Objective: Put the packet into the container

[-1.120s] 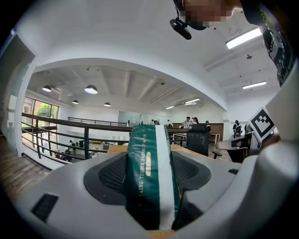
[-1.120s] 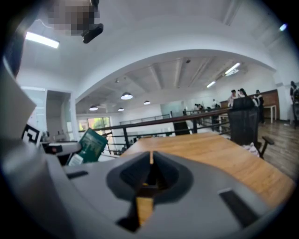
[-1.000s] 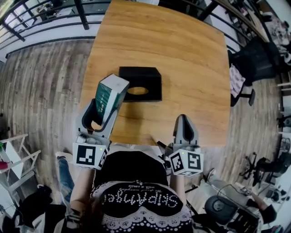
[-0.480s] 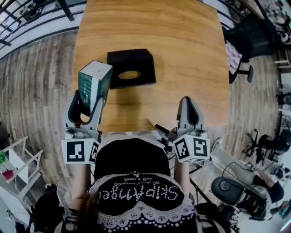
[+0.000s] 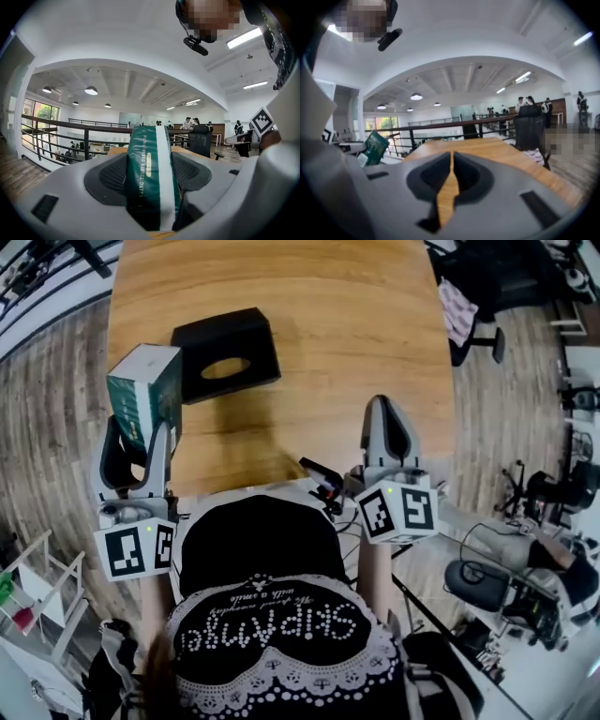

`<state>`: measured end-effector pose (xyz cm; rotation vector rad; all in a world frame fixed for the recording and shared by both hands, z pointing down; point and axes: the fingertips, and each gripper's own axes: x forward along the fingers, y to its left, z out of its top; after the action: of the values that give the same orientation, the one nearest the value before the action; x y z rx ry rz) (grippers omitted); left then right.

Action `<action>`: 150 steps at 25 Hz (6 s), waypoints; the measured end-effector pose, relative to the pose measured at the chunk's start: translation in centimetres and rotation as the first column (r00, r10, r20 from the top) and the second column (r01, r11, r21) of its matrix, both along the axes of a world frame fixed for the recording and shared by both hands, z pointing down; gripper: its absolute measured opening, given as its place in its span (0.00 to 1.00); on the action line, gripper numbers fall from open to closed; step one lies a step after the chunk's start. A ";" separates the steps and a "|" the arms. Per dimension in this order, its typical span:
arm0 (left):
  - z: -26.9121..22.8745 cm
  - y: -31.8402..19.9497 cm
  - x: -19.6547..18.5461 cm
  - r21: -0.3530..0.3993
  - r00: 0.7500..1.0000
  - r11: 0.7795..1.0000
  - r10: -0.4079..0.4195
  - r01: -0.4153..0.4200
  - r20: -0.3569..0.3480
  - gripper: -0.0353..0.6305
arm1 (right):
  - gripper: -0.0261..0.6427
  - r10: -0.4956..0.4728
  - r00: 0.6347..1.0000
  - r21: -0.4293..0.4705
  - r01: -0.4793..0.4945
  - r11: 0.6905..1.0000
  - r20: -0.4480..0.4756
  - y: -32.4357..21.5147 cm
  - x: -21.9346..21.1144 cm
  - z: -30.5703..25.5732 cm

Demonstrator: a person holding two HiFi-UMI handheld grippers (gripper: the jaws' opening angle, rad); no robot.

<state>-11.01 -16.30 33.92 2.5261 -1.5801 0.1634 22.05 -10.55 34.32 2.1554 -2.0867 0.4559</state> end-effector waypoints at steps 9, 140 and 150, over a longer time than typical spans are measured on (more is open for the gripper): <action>-0.2 -0.1 0.0 0.014 1.000 1.000 -0.009 0.009 0.013 0.55 | 0.10 0.023 1.000 0.009 -0.023 1.000 0.002 0.2 1.3 -0.1; 20.1 -5.6 13.7 -0.547 0.508 0.644 0.763 -0.536 0.400 0.54 | 0.10 0.005 0.996 -0.033 -0.002 0.999 0.087 -0.8 0.1 2.1; 18.2 -5.9 13.6 -0.516 0.601 0.669 0.730 -0.534 0.326 0.55 | 0.10 0.004 0.997 -0.017 -0.002 1.000 0.076 -0.6 0.6 1.3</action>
<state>2.63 -22.15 52.15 2.7120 -0.5047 1.1950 22.63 -11.13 35.66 2.1651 -2.1104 0.5623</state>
